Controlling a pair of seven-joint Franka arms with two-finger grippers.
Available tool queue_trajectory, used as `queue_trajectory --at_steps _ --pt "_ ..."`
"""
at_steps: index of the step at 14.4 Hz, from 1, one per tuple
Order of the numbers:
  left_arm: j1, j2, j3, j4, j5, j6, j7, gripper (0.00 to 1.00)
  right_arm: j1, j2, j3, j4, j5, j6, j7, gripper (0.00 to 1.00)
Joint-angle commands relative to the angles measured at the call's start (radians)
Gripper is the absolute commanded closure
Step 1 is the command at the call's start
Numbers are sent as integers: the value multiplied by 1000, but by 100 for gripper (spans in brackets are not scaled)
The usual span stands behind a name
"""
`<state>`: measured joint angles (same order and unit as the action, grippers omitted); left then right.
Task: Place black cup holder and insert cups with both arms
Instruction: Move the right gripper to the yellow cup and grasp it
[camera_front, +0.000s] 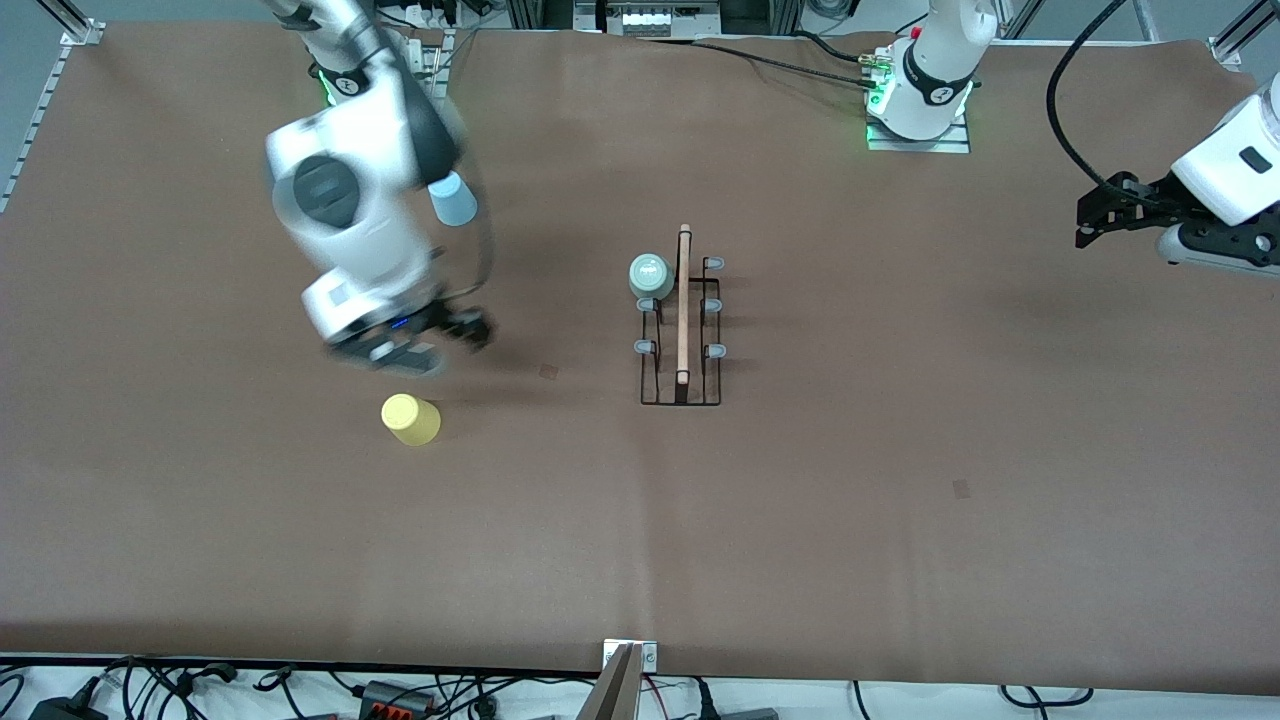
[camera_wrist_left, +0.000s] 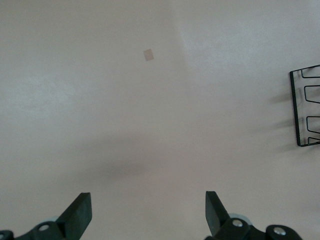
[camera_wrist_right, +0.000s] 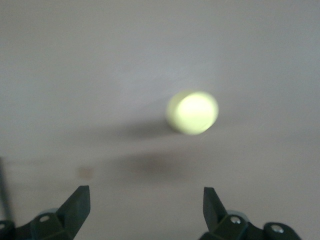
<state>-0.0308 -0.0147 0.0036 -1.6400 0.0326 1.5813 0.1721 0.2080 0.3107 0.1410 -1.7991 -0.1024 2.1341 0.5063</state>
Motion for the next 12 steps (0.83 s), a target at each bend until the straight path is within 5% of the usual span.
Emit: queue_trajectory --at_steps 1,5,12 --pt "2 16 -4 37 -22 -26 -3 0 -22 83 -29 -2 4 87 -153 0" --pt "-1 19 -5 48 -22 -26 -3 0 -12 203 -50 -11 1 237 -166 0" --pt "0 21 -5 51 -22 -26 -2 0 -12 217 -86 -25 -13 250 -216 0"
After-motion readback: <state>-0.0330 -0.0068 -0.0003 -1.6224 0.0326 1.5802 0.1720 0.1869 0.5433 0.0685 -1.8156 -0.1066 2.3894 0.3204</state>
